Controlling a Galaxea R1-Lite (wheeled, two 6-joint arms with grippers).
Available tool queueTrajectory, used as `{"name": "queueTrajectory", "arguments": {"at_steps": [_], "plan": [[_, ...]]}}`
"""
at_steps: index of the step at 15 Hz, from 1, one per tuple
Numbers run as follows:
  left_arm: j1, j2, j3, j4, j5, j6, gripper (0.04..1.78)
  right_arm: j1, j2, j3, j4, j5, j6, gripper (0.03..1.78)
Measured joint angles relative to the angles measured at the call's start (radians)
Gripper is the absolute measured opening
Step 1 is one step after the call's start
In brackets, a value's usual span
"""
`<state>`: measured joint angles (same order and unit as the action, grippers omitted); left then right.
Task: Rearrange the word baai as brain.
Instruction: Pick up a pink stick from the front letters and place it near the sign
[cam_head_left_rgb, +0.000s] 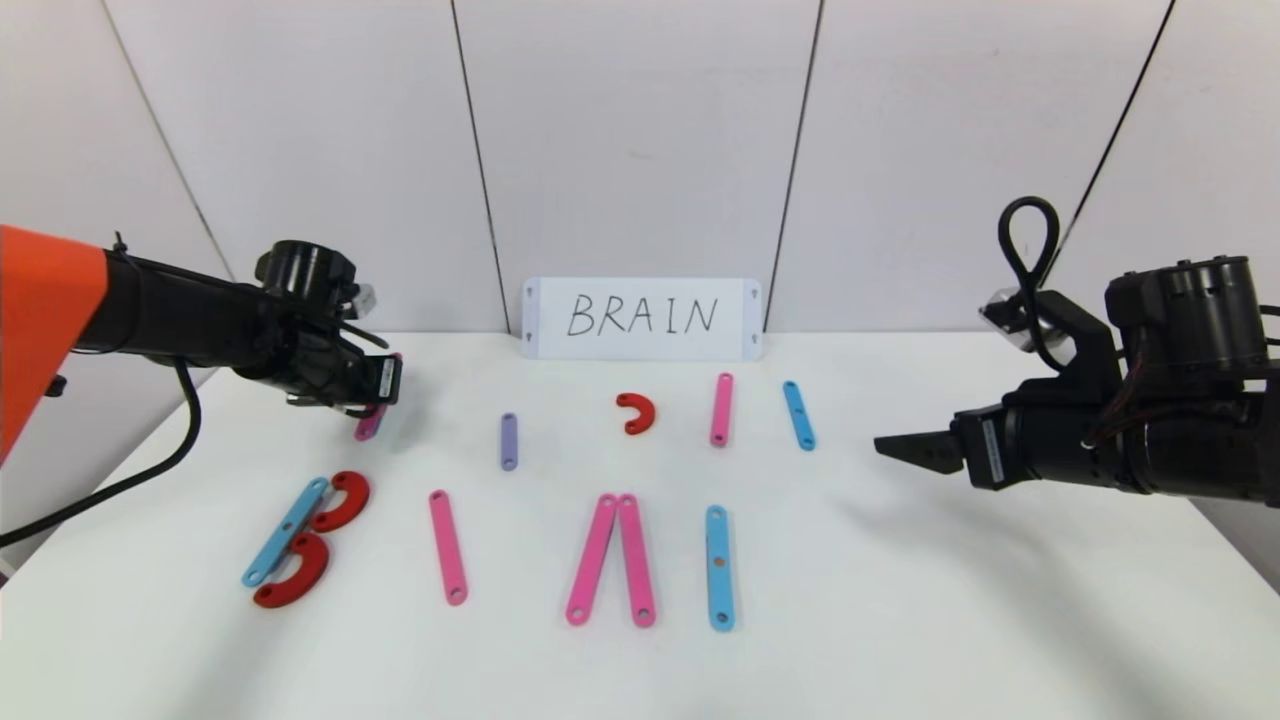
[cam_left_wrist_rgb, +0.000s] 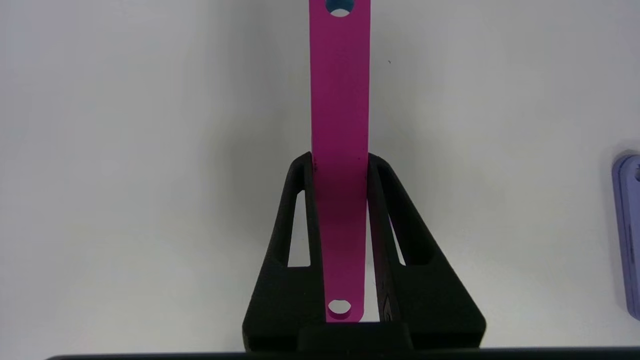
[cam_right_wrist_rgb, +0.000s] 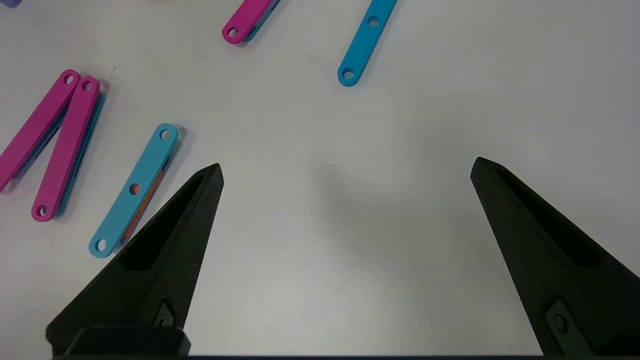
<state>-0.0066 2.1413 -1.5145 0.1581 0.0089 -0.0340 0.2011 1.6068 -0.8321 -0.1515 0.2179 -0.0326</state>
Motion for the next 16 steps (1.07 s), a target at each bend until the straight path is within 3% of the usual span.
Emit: {"name": "queueTrajectory", "arguments": {"at_steps": [5, 8, 14, 16], "plan": [[-0.003, 0.044, -0.033, 0.0, -0.003, 0.002, 0.32, 0.001, 0.011, 0.007, -0.004, 0.002, -0.007, 1.73], [-0.004, 0.051, -0.035, 0.0, -0.004, 0.001, 0.49, 0.001, 0.013, 0.008, -0.004, 0.001, -0.005, 1.73], [-0.013, 0.06, -0.037, 0.004, -0.004, 0.0, 1.41, 0.0, 0.015, 0.009, -0.004, 0.0, -0.002, 1.73], [-0.014, 0.062, -0.037, 0.012, -0.004, -0.002, 1.61, 0.0, 0.016, 0.01, -0.004, 0.0, -0.004, 1.73]]}}
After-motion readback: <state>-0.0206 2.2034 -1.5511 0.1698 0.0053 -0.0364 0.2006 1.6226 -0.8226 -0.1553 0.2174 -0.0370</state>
